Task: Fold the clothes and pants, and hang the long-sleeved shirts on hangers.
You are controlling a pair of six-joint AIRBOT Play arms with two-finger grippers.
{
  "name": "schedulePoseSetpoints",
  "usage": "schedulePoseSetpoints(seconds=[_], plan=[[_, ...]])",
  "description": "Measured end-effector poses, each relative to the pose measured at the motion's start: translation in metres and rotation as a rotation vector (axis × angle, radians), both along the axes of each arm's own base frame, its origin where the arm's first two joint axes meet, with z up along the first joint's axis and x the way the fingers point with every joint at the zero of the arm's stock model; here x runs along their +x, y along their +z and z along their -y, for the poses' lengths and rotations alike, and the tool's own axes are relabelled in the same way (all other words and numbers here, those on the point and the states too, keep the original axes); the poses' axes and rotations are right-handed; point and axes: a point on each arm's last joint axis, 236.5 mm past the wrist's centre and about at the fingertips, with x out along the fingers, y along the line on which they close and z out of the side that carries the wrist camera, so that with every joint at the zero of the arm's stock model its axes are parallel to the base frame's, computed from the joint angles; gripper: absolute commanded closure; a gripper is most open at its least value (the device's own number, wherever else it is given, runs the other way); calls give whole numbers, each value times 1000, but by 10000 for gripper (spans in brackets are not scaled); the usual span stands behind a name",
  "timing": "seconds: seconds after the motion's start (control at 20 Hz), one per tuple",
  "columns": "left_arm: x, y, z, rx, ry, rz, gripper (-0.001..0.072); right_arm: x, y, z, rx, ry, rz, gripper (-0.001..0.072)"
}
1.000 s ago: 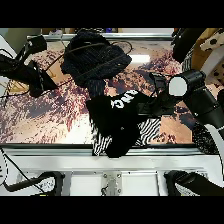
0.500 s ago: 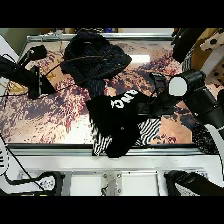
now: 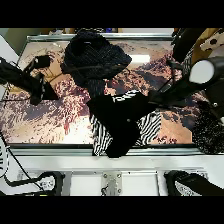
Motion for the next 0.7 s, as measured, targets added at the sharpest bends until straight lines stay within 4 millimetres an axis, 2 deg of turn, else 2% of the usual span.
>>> schedulePoseSetpoints(seconds=[0.2,0.5,0.7], plan=[[-32,-15,24,-100,-63,-65,693,1,9,17,0,-48,-10,692],[-69,-43,66,-134,-145,-137,693,0,11,21,5,-63,-18,692],[-84,-66,87,-93,-185,-165,693,-1,12,19,18,-61,-23,692]])
